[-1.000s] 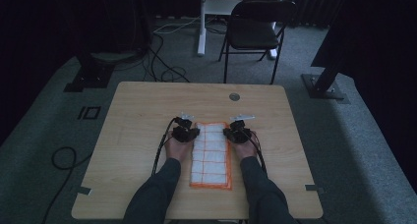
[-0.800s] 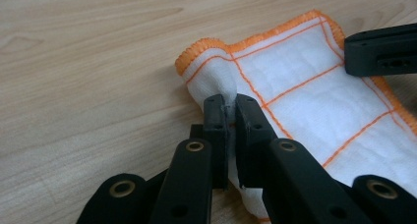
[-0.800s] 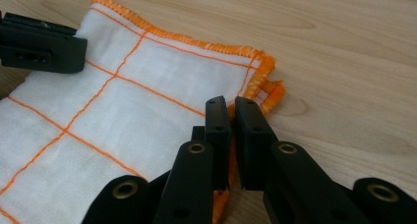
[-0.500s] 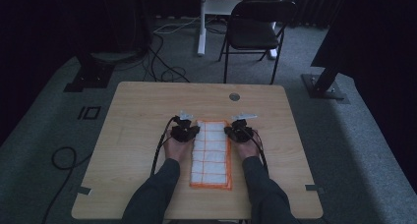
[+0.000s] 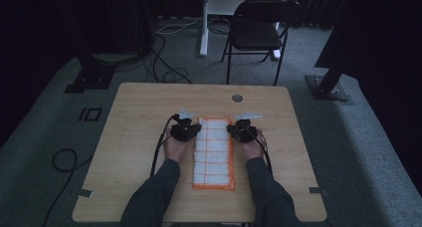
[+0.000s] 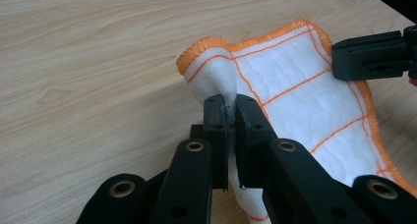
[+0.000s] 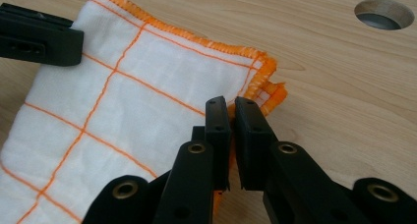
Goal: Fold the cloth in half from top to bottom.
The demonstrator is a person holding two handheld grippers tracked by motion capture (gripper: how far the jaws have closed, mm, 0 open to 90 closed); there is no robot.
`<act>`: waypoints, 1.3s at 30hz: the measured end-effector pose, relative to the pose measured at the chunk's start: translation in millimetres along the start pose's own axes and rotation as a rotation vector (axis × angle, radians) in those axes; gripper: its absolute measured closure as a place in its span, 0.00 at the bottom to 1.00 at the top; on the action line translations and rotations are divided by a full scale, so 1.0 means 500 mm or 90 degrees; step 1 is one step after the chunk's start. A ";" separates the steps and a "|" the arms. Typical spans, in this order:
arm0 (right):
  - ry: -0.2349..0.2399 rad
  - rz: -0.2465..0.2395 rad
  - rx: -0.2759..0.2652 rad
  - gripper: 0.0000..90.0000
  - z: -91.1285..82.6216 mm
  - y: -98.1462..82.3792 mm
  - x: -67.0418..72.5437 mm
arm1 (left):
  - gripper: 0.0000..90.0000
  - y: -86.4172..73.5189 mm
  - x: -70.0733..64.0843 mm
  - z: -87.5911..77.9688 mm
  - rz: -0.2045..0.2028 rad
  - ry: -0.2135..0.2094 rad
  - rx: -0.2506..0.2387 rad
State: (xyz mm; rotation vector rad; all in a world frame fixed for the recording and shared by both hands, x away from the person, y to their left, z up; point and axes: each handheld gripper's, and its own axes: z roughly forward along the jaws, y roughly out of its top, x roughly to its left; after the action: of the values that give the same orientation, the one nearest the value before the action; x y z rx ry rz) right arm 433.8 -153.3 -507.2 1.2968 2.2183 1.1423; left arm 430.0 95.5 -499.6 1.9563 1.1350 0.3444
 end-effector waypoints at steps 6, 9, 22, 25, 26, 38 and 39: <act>0.005 -0.010 -0.007 0.95 -0.018 -0.009 0.010 | 0.95 0.000 -0.009 -0.023 0.010 -0.009 -0.005; 0.010 -0.013 -0.013 0.95 -0.034 -0.013 0.017 | 0.95 -0.003 -0.020 -0.039 0.024 -0.011 -0.007; 0.022 -0.040 -0.016 0.95 -0.069 -0.024 0.042 | 0.94 -0.034 -0.029 -0.069 0.017 -0.027 -0.014; 0.024 -0.039 -0.018 0.95 -0.076 -0.031 0.048 | 0.94 -0.045 -0.037 -0.076 0.013 -0.031 -0.019; 0.024 -0.039 -0.018 0.95 -0.076 -0.031 0.048 | 0.94 -0.045 -0.037 -0.076 0.013 -0.031 -0.019; 0.039 -0.044 -0.023 0.95 -0.105 -0.060 0.068 | 0.95 -0.074 -0.056 -0.109 0.008 -0.047 -0.028; 0.041 -0.049 -0.027 0.95 -0.112 -0.063 0.072 | 0.95 -0.077 -0.061 -0.116 0.010 -0.049 -0.028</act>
State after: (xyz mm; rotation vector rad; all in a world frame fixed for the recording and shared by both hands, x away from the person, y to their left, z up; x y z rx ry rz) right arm 361.5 -158.0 -492.4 1.1631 2.2561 1.2102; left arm 356.5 110.5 -488.4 1.9243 1.0553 0.2968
